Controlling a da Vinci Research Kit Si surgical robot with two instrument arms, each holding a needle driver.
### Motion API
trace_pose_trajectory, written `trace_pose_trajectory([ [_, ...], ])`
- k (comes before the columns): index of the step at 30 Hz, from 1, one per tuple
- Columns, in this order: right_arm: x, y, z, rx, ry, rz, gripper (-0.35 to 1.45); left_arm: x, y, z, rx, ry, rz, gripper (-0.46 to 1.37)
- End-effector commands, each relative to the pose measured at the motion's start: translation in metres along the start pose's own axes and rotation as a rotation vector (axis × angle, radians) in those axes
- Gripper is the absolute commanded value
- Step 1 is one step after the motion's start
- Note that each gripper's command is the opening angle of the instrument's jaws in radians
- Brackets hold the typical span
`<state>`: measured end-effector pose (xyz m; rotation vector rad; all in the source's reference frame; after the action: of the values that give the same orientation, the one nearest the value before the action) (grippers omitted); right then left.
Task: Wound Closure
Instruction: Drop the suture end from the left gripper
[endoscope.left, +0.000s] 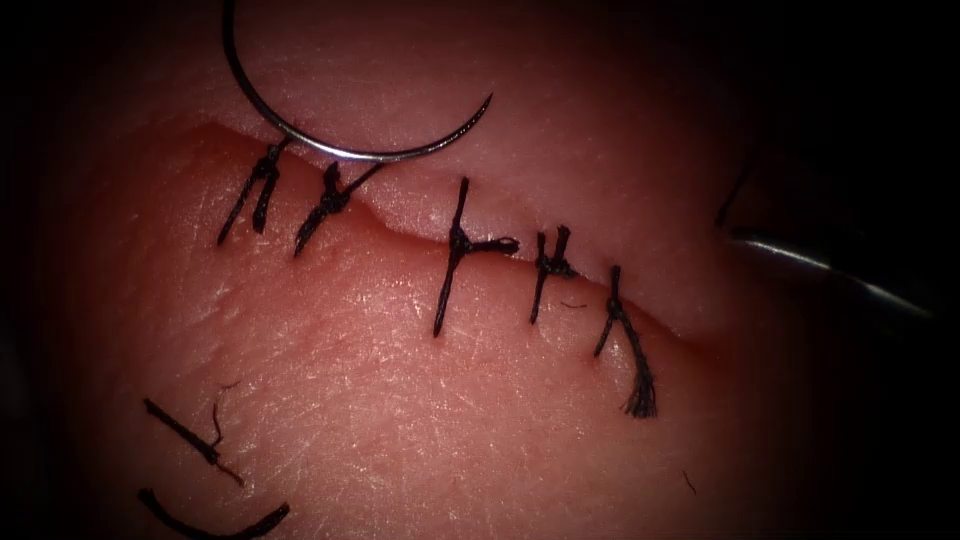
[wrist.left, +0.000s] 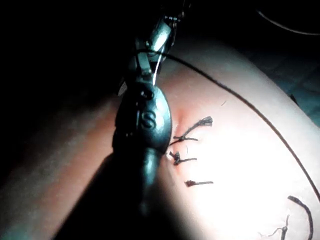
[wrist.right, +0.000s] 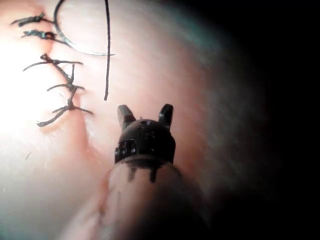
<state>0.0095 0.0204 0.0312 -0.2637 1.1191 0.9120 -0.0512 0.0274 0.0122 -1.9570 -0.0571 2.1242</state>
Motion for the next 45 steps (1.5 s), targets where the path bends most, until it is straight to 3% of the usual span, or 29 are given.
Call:
trace_pose_trajectory([
  [1,-0.0002,0.0002,-0.0002,-0.001,-0.002,-0.001,1.23,-0.0002,0.0004,0.0002,-0.005,0.007,-0.013,-0.35],
  [6,-0.0012,0.0016,-0.0009,-0.031,-0.009,-0.006,1.27,-0.0017,0.0039,0.0033,-0.045,0.003,-0.043,-0.35],
  [12,-0.0015,0.0015,-0.0009,-0.044,-0.012,-0.008,1.26,-0.0011,0.0074,0.0073,-0.102,0.028,-0.073,-0.35],
  [19,-0.0020,0.0016,-0.0007,-0.044,-0.011,-0.010,1.26,-0.0011,0.0125,0.0084,-0.187,-0.016,-0.136,-0.35],
  [24,-0.0021,0.0015,-0.0007,-0.044,-0.013,-0.011,1.26,-0.0032,0.0154,0.0075,-0.225,-0.057,-0.189,-0.35],
  [29,-0.0022,0.0015,-0.0006,-0.044,-0.013,-0.011,1.25,-0.0072,0.0182,0.0056,-0.244,-0.111,-0.237,-0.35],
  [35,-0.0023,0.0015,-0.0006,-0.045,-0.012,-0.012,1.25,-0.0103,0.0199,0.0032,-0.258,-0.117,-0.281,-0.35],
  [39,-0.0024,0.0015,-0.0006,-0.045,-0.011,-0.012,1.26,-0.0121,0.0209,0.0010,-0.277,-0.186,-0.349,-0.35],
  [41,-0.0024,0.0014,-0.0006,-0.045,-0.011,-0.012,1.25,-0.0129,0.0210,-0.0003,-0.275,-0.230,-0.390,0.07],
  [45,-0.0024,0.0012,-0.0005,-0.047,-0.011,-0.012,1.25,-0.0139,0.0200,-0.0024,-0.222,-0.266,-0.434,0.15],
])
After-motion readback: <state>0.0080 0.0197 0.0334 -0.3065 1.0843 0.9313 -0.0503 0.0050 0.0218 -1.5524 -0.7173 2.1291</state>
